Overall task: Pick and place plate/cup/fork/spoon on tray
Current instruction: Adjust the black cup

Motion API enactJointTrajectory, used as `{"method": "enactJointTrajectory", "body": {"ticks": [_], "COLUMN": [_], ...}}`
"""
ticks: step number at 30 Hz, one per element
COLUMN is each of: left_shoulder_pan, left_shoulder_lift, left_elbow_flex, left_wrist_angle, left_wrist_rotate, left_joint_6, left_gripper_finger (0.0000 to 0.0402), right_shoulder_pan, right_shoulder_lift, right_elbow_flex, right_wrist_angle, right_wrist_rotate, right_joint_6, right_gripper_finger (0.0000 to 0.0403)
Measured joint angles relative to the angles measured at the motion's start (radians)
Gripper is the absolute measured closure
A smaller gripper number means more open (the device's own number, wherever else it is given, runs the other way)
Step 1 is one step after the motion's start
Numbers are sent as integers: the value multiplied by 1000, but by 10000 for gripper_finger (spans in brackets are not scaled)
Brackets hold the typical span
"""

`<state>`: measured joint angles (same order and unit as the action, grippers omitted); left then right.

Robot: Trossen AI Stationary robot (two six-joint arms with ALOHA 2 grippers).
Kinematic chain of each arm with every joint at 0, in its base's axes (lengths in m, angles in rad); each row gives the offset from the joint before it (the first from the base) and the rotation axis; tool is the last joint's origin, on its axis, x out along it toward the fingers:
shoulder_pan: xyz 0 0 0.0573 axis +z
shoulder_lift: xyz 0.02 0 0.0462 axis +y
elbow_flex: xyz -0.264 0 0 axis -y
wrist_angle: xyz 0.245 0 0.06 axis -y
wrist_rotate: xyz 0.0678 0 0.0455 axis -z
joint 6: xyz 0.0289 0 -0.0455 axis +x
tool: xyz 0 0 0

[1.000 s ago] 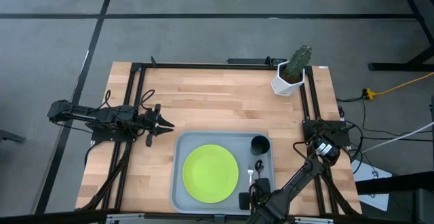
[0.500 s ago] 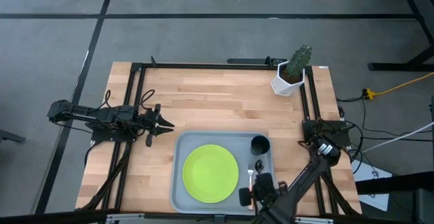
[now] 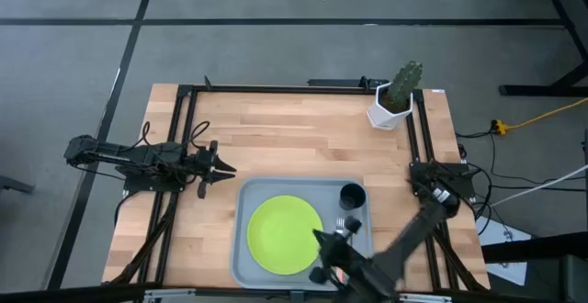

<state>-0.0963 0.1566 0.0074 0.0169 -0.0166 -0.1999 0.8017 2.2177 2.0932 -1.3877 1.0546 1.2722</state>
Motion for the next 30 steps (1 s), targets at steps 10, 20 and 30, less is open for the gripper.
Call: {"method": "enactJointTrajectory", "body": {"ticks": [10,20,30], "left_shoulder_pan": [0,0,0], "left_shoulder_lift": [0,0,0], "left_elbow_flex": [0,0,0], "left_wrist_angle": [-1,-1,-1], "left_wrist_rotate": [0,0,0], "left_joint_6": [0,0,0], "left_gripper_finger": [325,325,325], "right_shoulder_pan": [-217,-372,-399], "right_shoulder_lift": [2,-131,-572], "right_elbow_flex": [-351,-773,-1336], "right_wrist_angle": [945,1620,1750], "right_wrist_rotate": [-471,-797,-840], "right_joint_6": [-692,-1090,-1006], "right_gripper_finger": [392,392,392]}}
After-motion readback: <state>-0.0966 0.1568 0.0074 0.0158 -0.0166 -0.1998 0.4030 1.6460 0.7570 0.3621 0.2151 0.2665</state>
